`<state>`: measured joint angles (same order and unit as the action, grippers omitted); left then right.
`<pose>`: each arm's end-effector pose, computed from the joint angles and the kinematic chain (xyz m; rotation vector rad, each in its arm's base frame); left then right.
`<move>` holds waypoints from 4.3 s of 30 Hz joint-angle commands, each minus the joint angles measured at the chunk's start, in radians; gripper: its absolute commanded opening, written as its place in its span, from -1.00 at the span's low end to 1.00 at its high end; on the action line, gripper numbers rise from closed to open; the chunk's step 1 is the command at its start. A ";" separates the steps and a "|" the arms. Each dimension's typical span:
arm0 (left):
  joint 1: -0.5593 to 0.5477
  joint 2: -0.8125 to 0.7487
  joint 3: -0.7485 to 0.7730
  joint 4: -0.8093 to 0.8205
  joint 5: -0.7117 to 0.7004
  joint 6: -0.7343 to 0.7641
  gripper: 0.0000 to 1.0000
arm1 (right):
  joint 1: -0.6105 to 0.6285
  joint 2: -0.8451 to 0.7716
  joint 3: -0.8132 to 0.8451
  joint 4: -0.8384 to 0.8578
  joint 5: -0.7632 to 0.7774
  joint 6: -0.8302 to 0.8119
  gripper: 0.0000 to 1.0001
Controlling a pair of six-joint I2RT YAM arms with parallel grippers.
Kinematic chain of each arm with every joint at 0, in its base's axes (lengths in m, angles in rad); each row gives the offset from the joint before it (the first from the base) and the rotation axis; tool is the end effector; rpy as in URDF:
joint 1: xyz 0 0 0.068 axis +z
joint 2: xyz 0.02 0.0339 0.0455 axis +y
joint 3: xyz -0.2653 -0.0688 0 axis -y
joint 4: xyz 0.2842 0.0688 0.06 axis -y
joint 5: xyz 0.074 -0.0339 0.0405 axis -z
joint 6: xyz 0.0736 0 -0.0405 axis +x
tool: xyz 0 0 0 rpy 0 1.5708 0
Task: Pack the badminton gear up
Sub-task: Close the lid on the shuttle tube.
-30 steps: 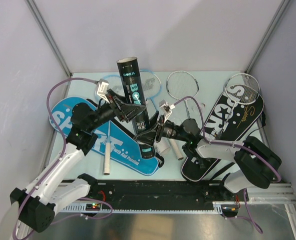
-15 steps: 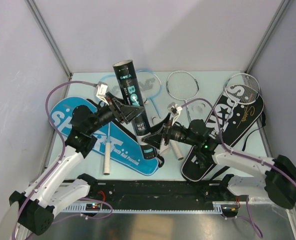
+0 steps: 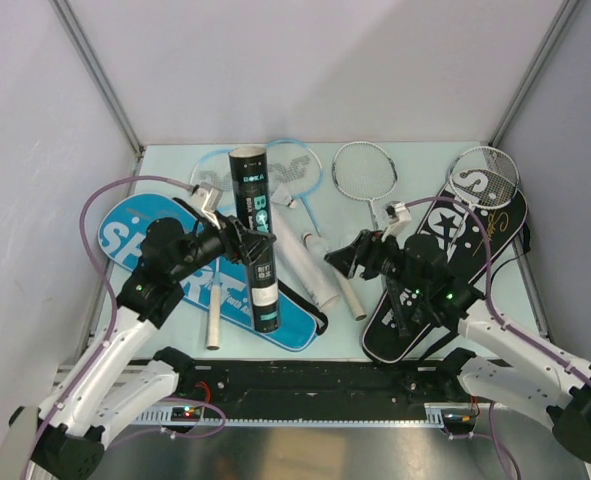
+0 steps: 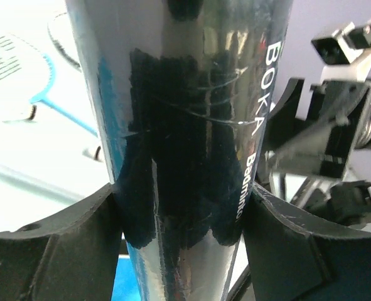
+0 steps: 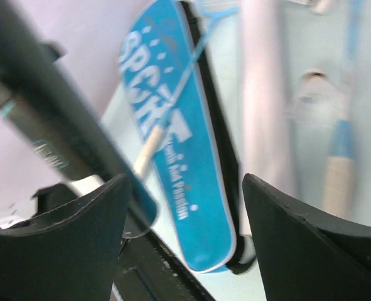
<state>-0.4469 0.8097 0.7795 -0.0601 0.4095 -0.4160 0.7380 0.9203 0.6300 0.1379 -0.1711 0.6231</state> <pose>0.2253 -0.1404 0.3442 0.3529 1.7152 -0.9818 0.2088 0.2068 0.2785 -0.2432 1.8473 1.1272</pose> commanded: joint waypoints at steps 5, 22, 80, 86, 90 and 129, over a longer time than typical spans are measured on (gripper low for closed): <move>0.002 -0.162 0.043 -0.186 -0.115 0.224 0.18 | -0.207 -0.060 0.074 -0.414 0.291 0.019 0.55; -0.008 -0.225 -0.019 -0.200 -0.062 0.227 0.22 | -0.292 0.609 0.461 -0.473 0.343 -0.172 -0.31; -0.166 -0.157 0.012 -0.278 -0.105 0.615 0.18 | -0.444 0.446 0.776 -0.527 -0.548 -0.329 -1.00; -0.174 -0.164 0.026 -0.321 -0.184 0.786 0.16 | -0.437 0.320 0.778 -0.462 -0.709 -0.230 -1.00; -0.189 -0.156 0.044 -0.329 -0.234 0.884 0.14 | -0.402 0.288 0.801 -0.520 -0.726 -0.246 -1.00; -0.404 0.000 0.135 -0.360 -0.517 1.050 0.16 | -0.099 0.314 0.805 -0.676 -0.245 -0.340 -1.00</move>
<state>-0.8398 0.8124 0.8612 -0.4847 -0.1062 0.6109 0.6189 1.2510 1.4376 -0.6079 -0.4789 0.2577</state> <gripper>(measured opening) 0.699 0.010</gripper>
